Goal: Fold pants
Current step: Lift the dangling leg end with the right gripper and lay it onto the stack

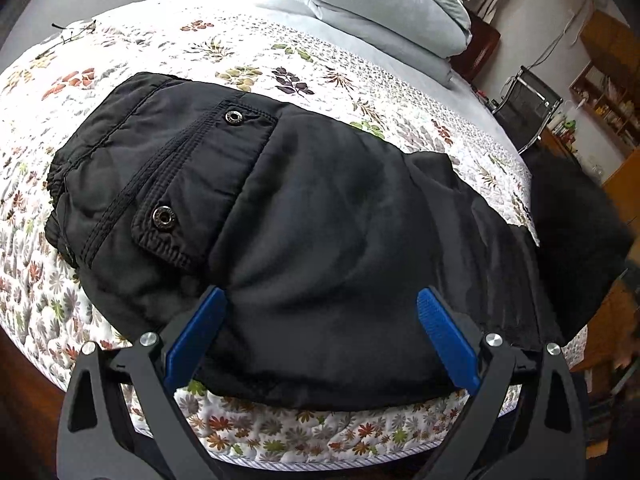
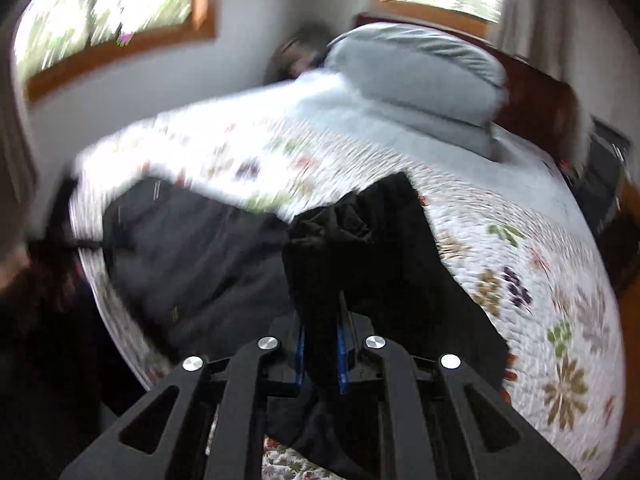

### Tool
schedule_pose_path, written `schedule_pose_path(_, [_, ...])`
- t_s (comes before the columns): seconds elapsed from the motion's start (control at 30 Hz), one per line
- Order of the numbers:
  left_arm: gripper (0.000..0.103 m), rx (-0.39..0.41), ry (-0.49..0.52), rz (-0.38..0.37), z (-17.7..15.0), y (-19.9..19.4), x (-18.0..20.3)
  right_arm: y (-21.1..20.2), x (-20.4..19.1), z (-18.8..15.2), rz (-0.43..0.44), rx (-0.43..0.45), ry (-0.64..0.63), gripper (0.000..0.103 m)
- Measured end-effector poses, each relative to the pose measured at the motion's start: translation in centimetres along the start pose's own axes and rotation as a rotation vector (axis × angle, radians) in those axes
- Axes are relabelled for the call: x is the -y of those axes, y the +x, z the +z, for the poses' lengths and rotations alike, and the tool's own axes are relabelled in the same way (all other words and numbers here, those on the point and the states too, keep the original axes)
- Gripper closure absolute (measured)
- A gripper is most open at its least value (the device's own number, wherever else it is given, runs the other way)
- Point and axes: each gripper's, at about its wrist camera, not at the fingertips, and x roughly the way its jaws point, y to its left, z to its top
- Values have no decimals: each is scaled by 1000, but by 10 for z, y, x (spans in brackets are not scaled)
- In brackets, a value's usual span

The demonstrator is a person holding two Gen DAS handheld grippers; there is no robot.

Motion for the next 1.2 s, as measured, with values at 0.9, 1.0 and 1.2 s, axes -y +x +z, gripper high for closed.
schedule_pose_path(0.9, [5,19,-10,-55,-6,-1,-10,13,-22,-23,76,-91,25,45])
schedule_pose_path(1.0, [4,19,-8,-55,-6,0,-10,46,-2,-12,50,-136,115,45])
schedule_pose_path(1.2, [4,20,-9,-63,-7,0,-11,88,-23,-28,56,-227,101,44])
